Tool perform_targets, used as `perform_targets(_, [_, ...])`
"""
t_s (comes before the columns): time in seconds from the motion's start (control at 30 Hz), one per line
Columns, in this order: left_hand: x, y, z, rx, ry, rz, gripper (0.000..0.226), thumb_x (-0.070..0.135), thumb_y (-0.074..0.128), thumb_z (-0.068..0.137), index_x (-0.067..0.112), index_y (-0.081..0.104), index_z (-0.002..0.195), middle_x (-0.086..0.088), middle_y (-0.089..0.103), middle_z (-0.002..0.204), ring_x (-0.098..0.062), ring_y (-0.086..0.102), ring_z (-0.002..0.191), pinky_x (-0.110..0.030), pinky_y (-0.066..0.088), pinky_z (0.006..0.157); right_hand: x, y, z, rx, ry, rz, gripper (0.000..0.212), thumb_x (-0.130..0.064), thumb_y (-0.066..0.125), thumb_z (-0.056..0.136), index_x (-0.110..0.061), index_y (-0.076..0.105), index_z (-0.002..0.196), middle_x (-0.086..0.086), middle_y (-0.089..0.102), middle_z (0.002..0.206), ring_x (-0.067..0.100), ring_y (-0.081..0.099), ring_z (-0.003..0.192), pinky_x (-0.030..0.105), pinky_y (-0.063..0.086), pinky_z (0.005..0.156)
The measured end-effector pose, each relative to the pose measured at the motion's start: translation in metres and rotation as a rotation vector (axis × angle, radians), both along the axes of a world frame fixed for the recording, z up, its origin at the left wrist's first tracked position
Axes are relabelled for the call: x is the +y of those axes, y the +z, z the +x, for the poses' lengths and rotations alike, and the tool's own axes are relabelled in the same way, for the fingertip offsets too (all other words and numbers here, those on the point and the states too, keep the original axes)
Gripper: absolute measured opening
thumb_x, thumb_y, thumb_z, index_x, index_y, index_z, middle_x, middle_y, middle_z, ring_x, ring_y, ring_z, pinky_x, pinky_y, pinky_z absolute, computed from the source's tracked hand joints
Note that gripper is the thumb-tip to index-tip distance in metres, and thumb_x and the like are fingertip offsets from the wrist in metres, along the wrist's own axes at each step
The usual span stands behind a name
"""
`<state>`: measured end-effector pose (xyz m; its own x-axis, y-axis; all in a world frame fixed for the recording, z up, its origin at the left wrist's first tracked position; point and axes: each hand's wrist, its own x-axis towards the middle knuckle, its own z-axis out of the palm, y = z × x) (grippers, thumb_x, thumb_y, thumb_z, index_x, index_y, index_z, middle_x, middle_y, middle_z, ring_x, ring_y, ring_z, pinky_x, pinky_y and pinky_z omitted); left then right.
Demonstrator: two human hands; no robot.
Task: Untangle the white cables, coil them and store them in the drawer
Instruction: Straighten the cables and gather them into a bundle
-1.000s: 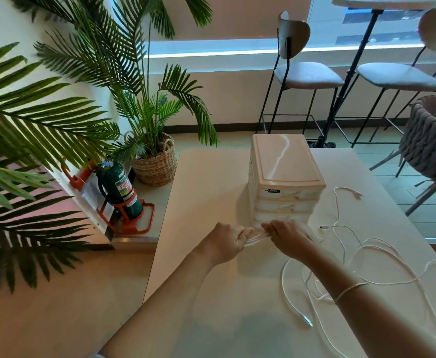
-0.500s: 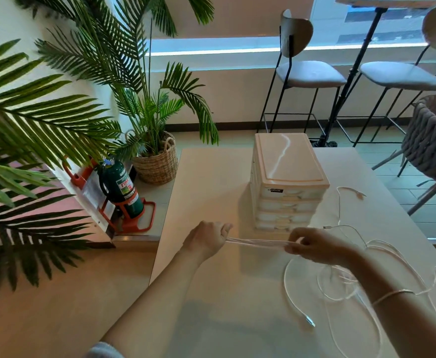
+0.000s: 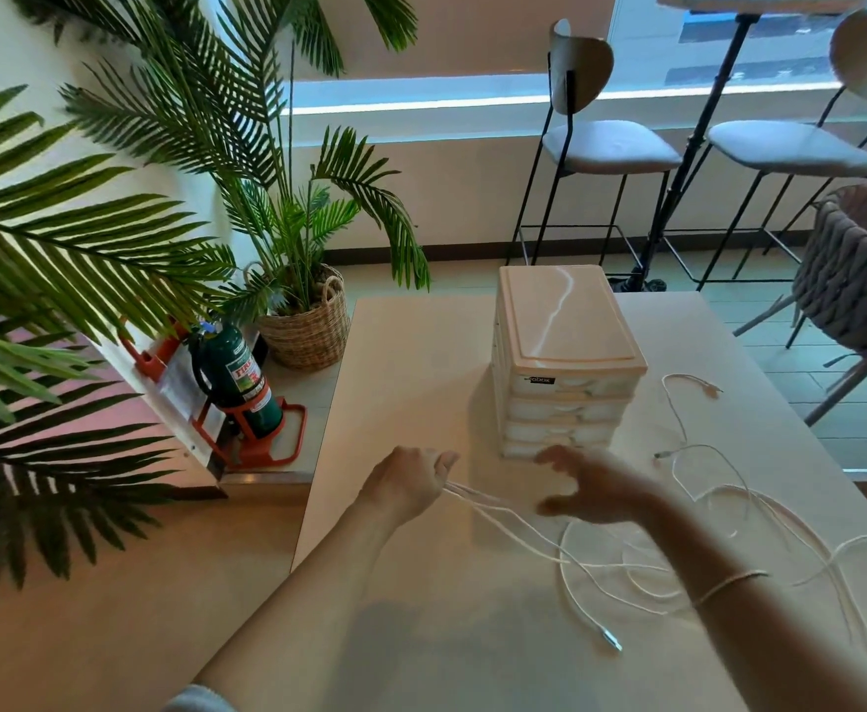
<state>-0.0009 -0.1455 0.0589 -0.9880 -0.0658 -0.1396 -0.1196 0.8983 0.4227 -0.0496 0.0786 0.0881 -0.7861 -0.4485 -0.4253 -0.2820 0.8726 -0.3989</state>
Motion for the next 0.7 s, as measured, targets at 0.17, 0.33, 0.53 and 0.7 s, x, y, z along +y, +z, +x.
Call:
perform_targets(0.17, [0.013,-0.003,0.001,-0.054,-0.025,0.046,0.041,0.036,0.034,0.098,0.013,0.068,0.101,-0.014,0.068,0.101,-0.032,0.059,0.1,-0.036,0.046,0.081,-0.07,-0.01,0.026,-0.194,0.083,-0.32,0.025,-0.021,0.046,0.096,-0.006,0.065,0.103,0.004,0.067,0.086,0.003,0.057,0.076,0.019,0.038,0.072])
perform_targets(0.33, [0.011,0.007,0.012,-0.114,-0.042,0.252,0.035,0.029,0.038,0.1,0.01,0.067,0.103,-0.011,0.07,0.101,-0.023,0.062,0.098,-0.027,0.041,0.079,-0.067,-0.024,0.023,-0.36,-0.073,-0.49,0.03,-0.021,0.048,0.096,-0.021,0.061,0.069,-0.009,0.051,0.05,0.0,0.04,0.041,0.018,0.033,0.05])
perform_targets(0.53, [0.0,0.006,0.019,-0.277,-0.08,0.301,0.032,0.031,0.04,0.098,0.02,0.049,0.07,0.006,0.049,0.065,-0.007,0.041,0.053,-0.012,0.03,0.044,-0.066,-0.026,0.02,-0.201,0.007,-0.337,0.042,-0.022,0.043,0.097,-0.022,0.05,0.055,-0.009,0.049,0.051,0.003,0.04,0.05,0.02,0.031,0.056])
perform_targets(0.7, [0.002,0.004,0.019,-0.311,-0.127,0.33,0.022,0.028,0.044,0.097,0.016,0.057,0.084,0.009,0.053,0.072,-0.005,0.043,0.057,-0.011,0.033,0.049,-0.06,-0.021,0.017,-0.293,0.078,-0.274,0.031,-0.024,0.046,0.095,-0.021,0.054,0.066,-0.009,0.056,0.061,0.005,0.04,0.049,0.016,0.032,0.049])
